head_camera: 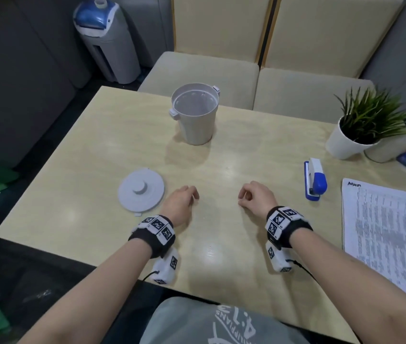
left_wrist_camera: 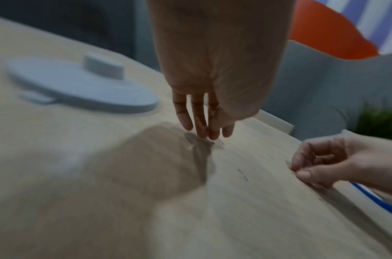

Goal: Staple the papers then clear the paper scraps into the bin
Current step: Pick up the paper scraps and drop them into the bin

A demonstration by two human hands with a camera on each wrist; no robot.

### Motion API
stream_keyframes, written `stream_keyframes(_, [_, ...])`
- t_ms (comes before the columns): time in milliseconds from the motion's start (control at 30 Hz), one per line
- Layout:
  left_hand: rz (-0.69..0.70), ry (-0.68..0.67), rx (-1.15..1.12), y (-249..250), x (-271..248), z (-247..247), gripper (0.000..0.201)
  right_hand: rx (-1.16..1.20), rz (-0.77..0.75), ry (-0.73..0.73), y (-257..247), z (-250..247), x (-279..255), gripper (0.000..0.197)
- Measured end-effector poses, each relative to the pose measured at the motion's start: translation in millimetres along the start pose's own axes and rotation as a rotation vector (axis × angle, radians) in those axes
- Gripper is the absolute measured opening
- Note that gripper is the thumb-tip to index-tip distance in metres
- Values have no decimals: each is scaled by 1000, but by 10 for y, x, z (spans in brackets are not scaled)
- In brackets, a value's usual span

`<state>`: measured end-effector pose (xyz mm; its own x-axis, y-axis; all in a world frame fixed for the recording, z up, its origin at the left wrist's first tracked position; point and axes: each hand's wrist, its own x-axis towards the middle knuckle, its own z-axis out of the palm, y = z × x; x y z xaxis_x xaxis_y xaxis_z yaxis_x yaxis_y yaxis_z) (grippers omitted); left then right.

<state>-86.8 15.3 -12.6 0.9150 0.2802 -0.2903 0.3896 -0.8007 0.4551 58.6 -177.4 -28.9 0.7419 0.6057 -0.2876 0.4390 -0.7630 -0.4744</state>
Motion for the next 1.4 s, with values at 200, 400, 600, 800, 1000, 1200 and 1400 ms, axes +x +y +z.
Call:
stream_keyframes(200, [96,-99,24,4,-98,81,18,-98,-27,36,-23,64,-52,10])
stream_keyframes(400, [139,-111,83,73,-49,111,17,-187,-13,-26,-82,89,-90,18])
stream_keyframes(600, [169,-127,145,135,37,67,12,157,122,40,-277,-35,87,10])
stream_keyframes(800, [196,-164,221,187,100,31,9,123,117,3,-445,-22,203,12])
stream_keyframes(1000, [191,-178,231,177,110,60,10,9,64,-28,-464,12,191,25])
stream_keyframes(1200, [195,-183,225,160,97,68,15,-215,-15,-58,-550,49,187,23])
stream_keyframes(1400, [206,-167,227,164,80,71,21,-338,0,-116,-609,70,255,26])
